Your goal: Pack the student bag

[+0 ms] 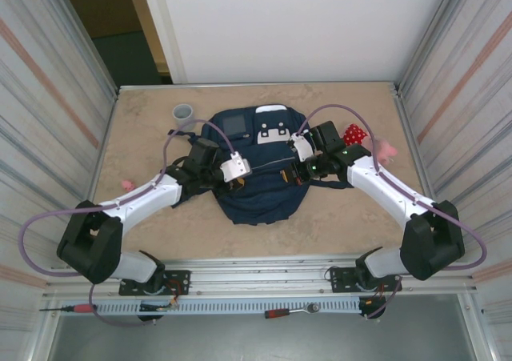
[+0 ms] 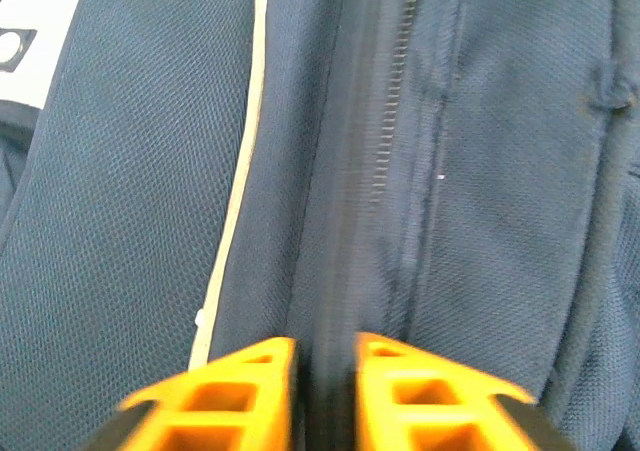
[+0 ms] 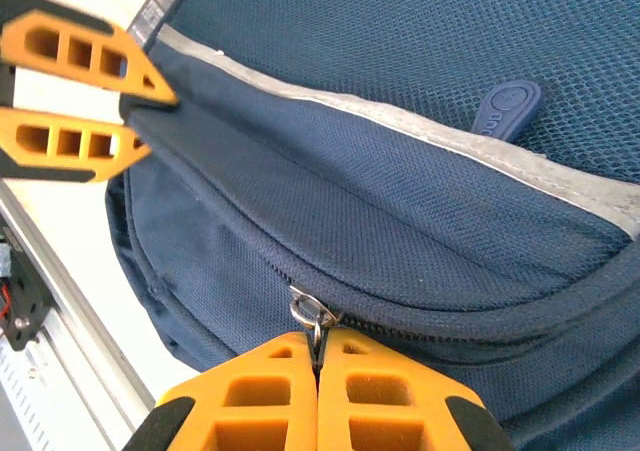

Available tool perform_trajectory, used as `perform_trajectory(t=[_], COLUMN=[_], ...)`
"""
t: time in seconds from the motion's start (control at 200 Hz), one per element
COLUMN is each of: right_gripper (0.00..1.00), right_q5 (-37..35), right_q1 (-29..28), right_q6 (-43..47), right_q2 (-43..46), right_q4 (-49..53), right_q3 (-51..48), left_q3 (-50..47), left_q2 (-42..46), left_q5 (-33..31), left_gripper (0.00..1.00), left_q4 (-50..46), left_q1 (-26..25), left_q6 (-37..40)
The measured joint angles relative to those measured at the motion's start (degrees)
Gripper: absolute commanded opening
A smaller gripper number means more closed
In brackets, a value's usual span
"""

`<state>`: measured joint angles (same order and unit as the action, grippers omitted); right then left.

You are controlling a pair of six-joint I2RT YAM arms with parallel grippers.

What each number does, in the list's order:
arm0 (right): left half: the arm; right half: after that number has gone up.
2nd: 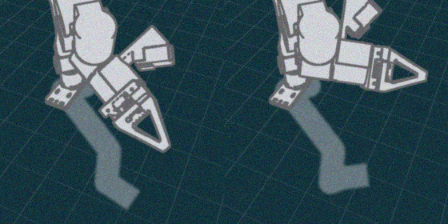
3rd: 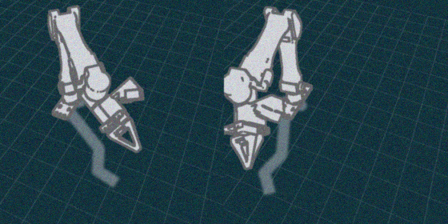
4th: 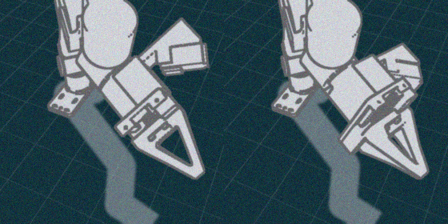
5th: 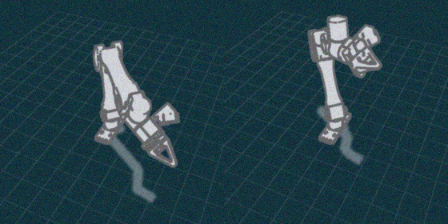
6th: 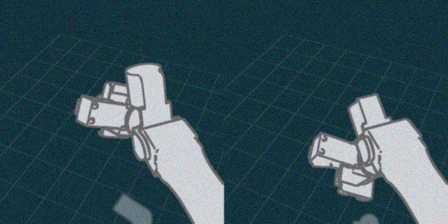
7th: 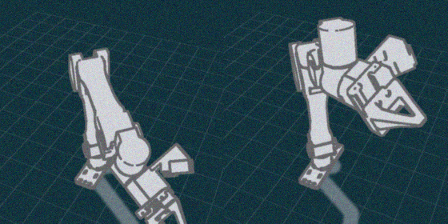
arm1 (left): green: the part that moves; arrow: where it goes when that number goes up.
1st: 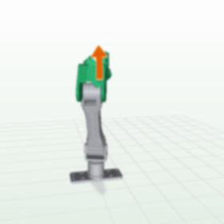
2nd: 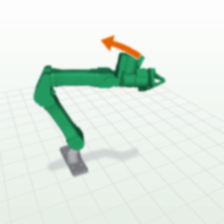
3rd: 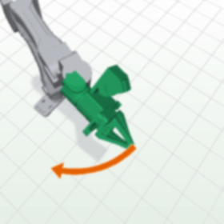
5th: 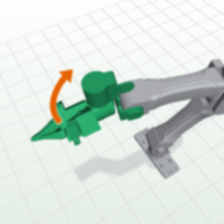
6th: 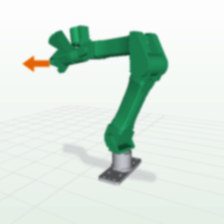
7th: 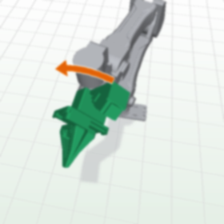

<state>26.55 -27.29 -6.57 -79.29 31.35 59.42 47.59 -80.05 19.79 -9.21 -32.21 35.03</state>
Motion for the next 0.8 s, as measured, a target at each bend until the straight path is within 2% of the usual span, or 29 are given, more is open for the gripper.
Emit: perform_trajectory(t=[0.145,0.371,0.521,0.596,0.656,0.666,0.707,0.797], right_gripper=[0.0,0.0,0.0,0.13,0.3,0.37,0.49,0.6], right_q5=[-0.1,-1.3,-1.2,-1.0,-0.6,-0.5,0.3,2.5], right_q1=[-0.5,-6.9,-9.8,-9.8,-9.5,-9.4,-8.9,-6.5], right_q6=[-0.7,-4.8,-8.2,-9.4,-9.4,-9.8,-9.4,-6.7], right_q2=[0.0,-1.6,-3.7,-3.9,-3.3,-3.0,-2.0,3.0], right_q4=[-0.1,-3.7,-7.8,-9.3,-10.8,-10.9,-11.3,-11.8], right_q3=[0.0,0.9,1.0,0.5,-0.5,-0.8,-1.6,-3.9], left_q3=[0.0,0.8,1.0,1.0,1.0,1.0,0.8,0.0], left_q2=[0.0,-0.6,-0.7,-0.7,-0.7,-0.7,-0.7,-0.6], left_q5=[1.0,0.7,1.2,1.1,1.8,2.0,2.9,5.8], left_gripper=[0.02,0.01,0.01,0.0,0.0,0.01,0.01,0.02], left_q4=[0.2,2.6,4.3,4.8,5.4,5.6,6.3,7.0], left_q1=[-0.8,-4.7,-5.0,-4.9,-4.3,-4.2,-3.7,-2.1], left_q6=[0.3,-2.1,-4.4,-5.1,-5.3,-5.3,-5.3,-5.0])
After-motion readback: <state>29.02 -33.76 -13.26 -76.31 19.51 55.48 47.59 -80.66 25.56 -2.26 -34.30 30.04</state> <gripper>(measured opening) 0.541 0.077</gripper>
